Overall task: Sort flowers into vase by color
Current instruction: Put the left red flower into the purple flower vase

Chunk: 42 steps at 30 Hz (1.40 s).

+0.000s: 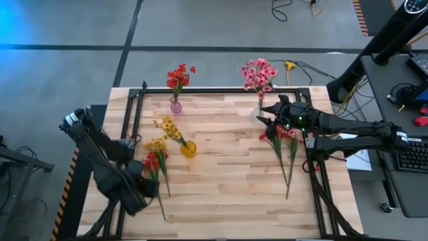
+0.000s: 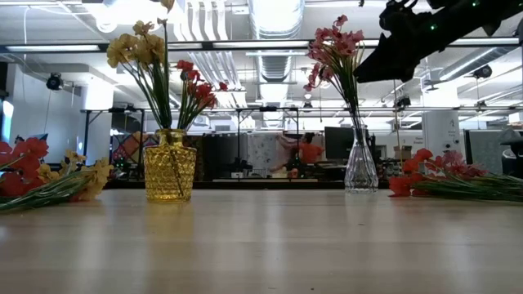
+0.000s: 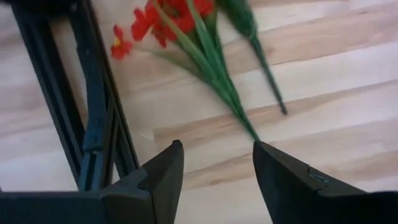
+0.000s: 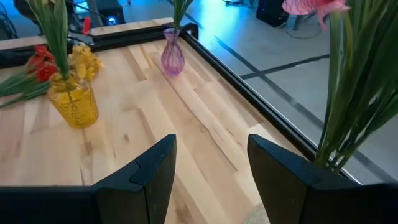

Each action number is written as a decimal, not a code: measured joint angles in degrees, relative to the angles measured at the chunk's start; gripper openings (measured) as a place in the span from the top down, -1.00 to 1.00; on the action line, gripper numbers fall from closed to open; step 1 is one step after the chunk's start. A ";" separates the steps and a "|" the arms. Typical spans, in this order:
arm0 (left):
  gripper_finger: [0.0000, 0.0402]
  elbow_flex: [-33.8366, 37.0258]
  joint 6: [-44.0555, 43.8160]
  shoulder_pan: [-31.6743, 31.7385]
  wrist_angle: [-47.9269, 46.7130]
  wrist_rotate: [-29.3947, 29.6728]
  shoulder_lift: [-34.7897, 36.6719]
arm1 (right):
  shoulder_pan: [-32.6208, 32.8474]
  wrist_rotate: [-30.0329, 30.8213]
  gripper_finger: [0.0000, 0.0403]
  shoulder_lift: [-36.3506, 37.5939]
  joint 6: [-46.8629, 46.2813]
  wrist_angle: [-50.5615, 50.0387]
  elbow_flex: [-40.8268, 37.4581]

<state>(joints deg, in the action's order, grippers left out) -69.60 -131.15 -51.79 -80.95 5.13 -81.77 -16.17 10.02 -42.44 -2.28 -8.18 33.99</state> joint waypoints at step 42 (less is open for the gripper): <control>-0.13 17.01 -4.07 2.60 28.89 0.46 -16.17 | 4.23 0.00 0.05 -0.48 2.93 -1.10 0.55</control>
<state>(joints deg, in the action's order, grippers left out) -52.59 -135.22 -49.19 -52.06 5.59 -97.94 -11.94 10.02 -42.92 0.64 -9.28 34.54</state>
